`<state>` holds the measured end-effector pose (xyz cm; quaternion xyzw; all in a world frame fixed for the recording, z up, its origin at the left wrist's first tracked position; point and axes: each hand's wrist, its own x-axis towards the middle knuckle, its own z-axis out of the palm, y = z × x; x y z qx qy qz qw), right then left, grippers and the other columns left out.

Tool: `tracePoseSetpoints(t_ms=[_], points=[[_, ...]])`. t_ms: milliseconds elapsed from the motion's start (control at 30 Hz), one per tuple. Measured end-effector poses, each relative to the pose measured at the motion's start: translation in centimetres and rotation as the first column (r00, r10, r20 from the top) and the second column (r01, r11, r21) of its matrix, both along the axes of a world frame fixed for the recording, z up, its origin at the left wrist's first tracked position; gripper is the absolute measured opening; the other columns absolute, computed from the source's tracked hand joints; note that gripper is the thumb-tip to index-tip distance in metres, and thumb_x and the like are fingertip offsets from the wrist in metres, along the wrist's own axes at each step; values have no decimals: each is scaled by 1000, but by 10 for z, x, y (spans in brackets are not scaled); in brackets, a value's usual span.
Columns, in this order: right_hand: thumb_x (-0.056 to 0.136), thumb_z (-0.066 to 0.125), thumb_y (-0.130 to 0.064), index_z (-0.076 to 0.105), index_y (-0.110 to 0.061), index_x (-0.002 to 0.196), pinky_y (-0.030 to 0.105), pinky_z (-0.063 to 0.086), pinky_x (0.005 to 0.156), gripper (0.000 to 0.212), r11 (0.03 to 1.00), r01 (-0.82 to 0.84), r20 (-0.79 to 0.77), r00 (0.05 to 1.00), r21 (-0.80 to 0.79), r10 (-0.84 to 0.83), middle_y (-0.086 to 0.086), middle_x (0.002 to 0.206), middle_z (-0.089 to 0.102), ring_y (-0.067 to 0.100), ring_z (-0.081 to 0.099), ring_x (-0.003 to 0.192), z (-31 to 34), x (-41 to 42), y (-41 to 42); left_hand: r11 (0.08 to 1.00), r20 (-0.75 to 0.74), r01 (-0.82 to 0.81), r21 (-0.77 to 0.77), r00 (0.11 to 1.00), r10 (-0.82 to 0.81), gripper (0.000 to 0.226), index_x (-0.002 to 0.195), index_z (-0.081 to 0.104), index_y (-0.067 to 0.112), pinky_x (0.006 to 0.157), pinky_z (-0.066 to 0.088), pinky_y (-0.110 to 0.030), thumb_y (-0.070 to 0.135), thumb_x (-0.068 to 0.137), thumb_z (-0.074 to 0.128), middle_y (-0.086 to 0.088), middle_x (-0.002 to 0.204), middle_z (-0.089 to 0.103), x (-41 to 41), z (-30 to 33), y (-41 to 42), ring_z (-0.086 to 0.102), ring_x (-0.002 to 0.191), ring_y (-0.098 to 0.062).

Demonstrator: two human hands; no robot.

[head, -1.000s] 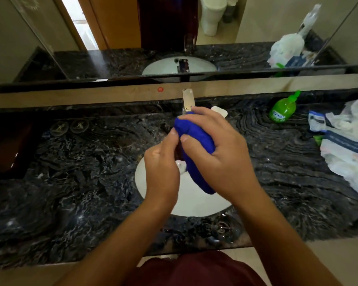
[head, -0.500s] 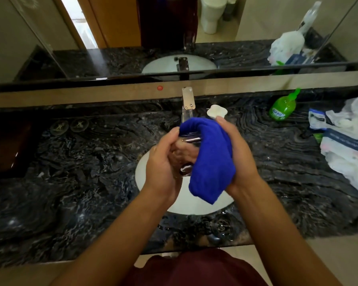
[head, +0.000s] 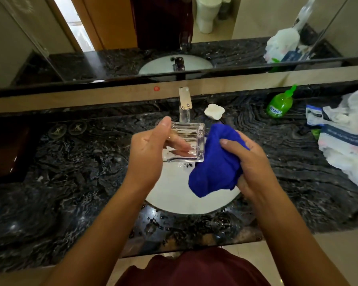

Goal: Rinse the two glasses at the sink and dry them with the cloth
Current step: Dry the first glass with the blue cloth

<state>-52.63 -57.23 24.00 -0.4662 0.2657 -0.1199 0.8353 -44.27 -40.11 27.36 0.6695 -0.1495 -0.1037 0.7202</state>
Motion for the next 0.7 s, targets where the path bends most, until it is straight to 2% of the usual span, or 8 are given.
tracePoseSetpoints(t_ms=[67, 167, 333, 400, 467, 533, 600, 700], points=[[95, 63, -6, 70, -12, 117, 36, 61, 85, 25, 995, 33, 1, 999, 93, -33, 10, 106, 77, 24, 73, 97, -3, 4, -2, 998, 13, 56, -18, 998, -56, 57, 59, 78, 18, 70, 54, -31, 32, 104, 46, -8, 64, 74, 6, 4, 2, 69, 61, -21], [92, 65, -21, 68, -8, 128, 50, 48, 111, 38, 982, 7, -5, 1000, 190, -6, 16, 124, 74, 34, 67, 122, -6, 8, 7, 985, 33, 175, -8, 984, -174, 56, 62, 80, 18, 72, 54, -28, 30, 104, 46, -9, 67, 76, 11, 8, 3, 70, 65, -20], [87, 68, -58, 65, -9, 136, 53, 45, 114, 69, 959, -251, 66, 967, 129, 245, 22, 137, 66, 39, 61, 131, -10, 4, 22, 926, 30, 333, 175, 939, -344, 53, 70, 75, -2, 64, 56, -22, 35, 100, 51, -9, 65, 75, 13, 11, -3, 72, 59, -19], [81, 77, -57, 65, -8, 135, 52, 46, 113, 74, 955, -282, 100, 957, 94, 273, 22, 137, 66, 39, 62, 129, -12, 3, 21, 928, 116, 265, 262, 946, -302, 52, 72, 75, -1, 61, 57, -24, 38, 100, 55, -9, 65, 74, 17, 9, -4, 72, 58, -20], [77, 82, -54, 67, -8, 133, 51, 47, 112, 73, 955, -285, 110, 955, 81, 276, 21, 135, 67, 38, 63, 127, -12, 3, 20, 927, 301, 78, 367, 933, -197, 48, 71, 76, 7, 62, 57, -31, 38, 102, 58, -4, 64, 74, 22, 6, -4, 72, 60, -17], [82, 80, -47, 73, -11, 123, 48, 50, 108, 55, 961, -262, 118, 961, 92, 251, 19, 129, 71, 34, 67, 120, -12, 3, 20, 923, 395, -57, 381, 912, -107, 42, 73, 74, 18, 67, 56, -36, 41, 103, 58, 1, 68, 74, 24, 4, -6, 72, 67, -17], [88, 70, -40, 77, -14, 114, 43, 55, 100, 38, 967, -214, 119, 973, 140, 198, 15, 121, 74, 29, 71, 110, -9, 5, 21, 943, 327, -66, 325, 944, -46, 33, 90, 74, 24, 73, 58, -31, 50, 102, 56, 6, 83, 75, 21, 3, -7, 73, 81, -13], [84, 75, -43, 69, -9, 127, 45, 56, 99, 55, 980, -73, 84, 995, 186, 58, 17, 129, 71, 31, 70, 114, -4, 9, 22, 957, 192, -119, 266, 979, 68, 39, 116, 63, 25, 85, 56, -22, 59, 97, 58, 12, 105, 71, 11, -3, -5, 67, 99, 0]])
